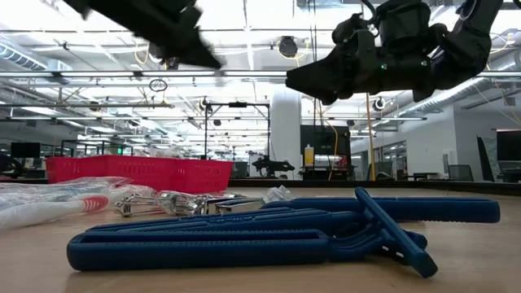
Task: Pick & Place Travel size toiletries
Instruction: Put the nail cutter into the horizontal left red bin
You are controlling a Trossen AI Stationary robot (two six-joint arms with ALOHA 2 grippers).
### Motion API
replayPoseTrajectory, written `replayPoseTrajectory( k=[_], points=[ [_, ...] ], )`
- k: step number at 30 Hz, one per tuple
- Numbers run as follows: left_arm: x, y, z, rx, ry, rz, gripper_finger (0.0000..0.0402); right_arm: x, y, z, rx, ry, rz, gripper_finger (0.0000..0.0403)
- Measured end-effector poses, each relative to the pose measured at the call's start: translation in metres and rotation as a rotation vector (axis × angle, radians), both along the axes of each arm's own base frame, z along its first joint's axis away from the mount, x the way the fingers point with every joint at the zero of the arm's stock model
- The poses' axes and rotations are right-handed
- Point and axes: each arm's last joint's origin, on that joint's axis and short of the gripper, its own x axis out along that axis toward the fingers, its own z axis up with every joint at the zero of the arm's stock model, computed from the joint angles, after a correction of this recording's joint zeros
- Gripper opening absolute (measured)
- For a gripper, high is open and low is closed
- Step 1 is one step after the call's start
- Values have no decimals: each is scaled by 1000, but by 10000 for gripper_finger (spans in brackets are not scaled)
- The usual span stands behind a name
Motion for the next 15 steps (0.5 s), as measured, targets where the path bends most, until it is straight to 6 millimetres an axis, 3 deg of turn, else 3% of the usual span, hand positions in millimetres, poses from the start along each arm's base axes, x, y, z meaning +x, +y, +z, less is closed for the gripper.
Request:
replayPoseTrajectory(
  k=[5,12,15],
  points=[
    [-43,4,-11,-64,112,213,40,0,0,-1,1,8,-2,163],
    [-111,14,-41,-160,93,520,40,0,-2,0,-1,5,-7,160],
    [-132,18,-54,-236,81,618,40,0,-3,0,2,5,-13,161]
  ],
)
